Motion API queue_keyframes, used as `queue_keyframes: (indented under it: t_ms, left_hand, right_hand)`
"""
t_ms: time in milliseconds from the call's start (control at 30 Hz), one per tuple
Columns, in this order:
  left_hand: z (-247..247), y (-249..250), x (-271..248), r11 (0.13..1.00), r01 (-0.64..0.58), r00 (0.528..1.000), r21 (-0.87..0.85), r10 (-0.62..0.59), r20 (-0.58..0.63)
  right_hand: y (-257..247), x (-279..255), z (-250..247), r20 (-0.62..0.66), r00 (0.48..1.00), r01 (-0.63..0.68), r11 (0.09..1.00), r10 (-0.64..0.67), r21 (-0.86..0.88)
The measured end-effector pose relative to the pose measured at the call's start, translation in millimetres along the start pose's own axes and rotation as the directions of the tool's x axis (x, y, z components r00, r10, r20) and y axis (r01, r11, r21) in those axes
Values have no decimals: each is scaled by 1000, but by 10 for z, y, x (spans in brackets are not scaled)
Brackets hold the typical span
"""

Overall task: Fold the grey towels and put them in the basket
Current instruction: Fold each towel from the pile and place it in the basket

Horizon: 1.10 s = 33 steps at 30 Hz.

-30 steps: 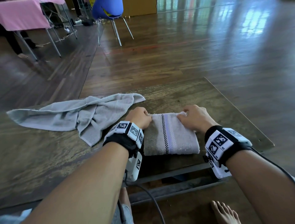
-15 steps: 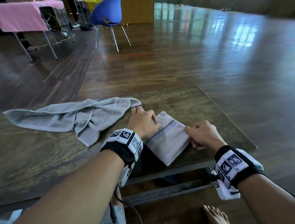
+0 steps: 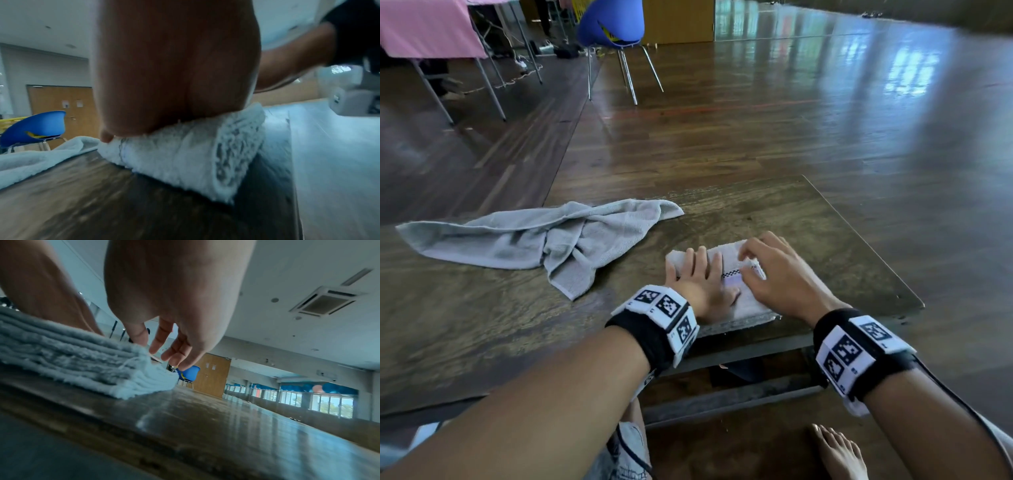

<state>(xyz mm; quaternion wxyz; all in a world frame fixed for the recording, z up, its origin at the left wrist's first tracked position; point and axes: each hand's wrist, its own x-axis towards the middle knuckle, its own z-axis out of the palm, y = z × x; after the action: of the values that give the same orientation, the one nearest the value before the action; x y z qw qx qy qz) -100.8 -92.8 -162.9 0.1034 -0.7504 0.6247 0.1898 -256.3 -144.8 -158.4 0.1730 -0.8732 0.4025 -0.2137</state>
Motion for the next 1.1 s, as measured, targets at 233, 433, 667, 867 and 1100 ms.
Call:
queue_keyframes:
  t_ms: [233,433,667,867,1100]
  left_hand:
    - [181,-132,-11,975,-223,972,-22,220,-86]
    - [228,-127,-36,984,-174,976,-32,168,-140]
    - [218,-134,-64,992,-101,980,-78,86,-177]
    - [227,-122,-86,993,-82,983,-89,65,-172]
    - [245,-191,-60,988,-50,989,-149,29,-142]
  right_hand:
    - [18,-56,409,248,968,-33,997,47,-64]
    - [23,-102,444,251,942,-201,974,221,-103]
    - [-24,-158,453,242,933,-256,963,268,-82]
    - [13,-151,431,247,919,-294,951,309,-96]
    - [47,-133,433,231,903,-344,932,361,-113]
